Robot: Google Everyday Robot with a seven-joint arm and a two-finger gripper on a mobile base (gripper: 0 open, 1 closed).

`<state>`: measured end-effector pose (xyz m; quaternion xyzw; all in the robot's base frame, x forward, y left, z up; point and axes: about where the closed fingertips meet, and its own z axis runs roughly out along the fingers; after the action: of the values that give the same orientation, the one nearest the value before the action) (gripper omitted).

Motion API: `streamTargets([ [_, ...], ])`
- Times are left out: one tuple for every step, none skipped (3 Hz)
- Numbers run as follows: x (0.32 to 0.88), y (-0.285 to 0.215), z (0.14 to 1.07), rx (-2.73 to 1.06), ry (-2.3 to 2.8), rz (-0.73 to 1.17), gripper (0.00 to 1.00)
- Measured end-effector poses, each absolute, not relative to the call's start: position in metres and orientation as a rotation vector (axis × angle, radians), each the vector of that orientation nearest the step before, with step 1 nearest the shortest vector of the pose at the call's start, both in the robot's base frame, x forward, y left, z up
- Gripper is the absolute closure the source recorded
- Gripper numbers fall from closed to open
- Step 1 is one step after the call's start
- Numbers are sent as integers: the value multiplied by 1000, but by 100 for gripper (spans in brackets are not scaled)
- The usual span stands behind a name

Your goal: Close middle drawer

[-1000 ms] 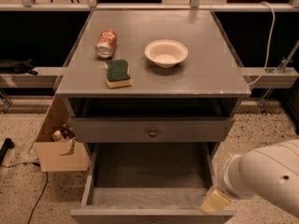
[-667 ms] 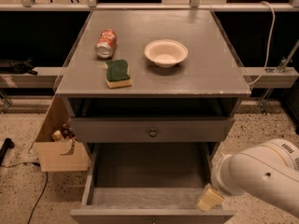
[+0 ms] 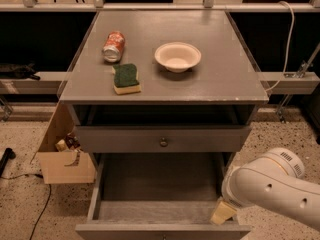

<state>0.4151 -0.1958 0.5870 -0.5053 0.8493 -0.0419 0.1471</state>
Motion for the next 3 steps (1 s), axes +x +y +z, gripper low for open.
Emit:
streamTargets([
  [419,-189,576,-1495,2428,-141,0],
  [427,-185,546,-1589,2420,-156,0],
  [429,-192,511,-1664,2446,-168,0],
])
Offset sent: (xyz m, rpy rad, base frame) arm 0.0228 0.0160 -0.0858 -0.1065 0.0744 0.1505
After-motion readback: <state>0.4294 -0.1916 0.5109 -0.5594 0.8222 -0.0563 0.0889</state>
